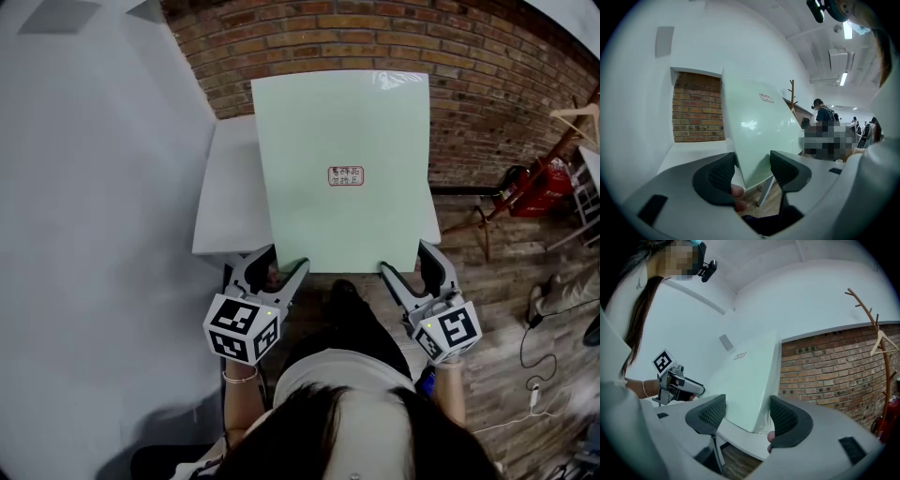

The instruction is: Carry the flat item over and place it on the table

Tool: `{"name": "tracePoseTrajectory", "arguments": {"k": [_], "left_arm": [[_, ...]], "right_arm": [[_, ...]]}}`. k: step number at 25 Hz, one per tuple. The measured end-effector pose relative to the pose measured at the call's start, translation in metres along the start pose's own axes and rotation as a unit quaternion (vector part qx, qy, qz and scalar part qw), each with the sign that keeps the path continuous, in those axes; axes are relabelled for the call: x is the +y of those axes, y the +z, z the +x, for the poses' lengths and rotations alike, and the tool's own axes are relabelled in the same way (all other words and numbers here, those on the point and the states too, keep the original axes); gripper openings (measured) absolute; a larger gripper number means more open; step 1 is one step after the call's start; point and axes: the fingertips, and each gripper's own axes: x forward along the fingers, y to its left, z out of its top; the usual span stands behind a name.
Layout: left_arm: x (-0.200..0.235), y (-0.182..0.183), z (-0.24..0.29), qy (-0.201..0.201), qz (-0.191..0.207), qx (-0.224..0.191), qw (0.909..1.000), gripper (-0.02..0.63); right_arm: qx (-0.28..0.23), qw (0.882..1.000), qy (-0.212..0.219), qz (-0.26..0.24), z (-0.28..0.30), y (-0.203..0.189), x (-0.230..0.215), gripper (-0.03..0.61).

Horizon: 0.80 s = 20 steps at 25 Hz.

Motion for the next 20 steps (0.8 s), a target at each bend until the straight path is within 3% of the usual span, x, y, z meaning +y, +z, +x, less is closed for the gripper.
{"name": "tracePoseTrajectory", "arguments": {"k": [20], "left_arm": [[0.037,0.015,0.043,0.007,-0.004,0.019,0.9998,0.25]], "right_arm": [[0.012,1.0,0.003,0.009,0.052,-0.001,-0.032,0.313]]}}
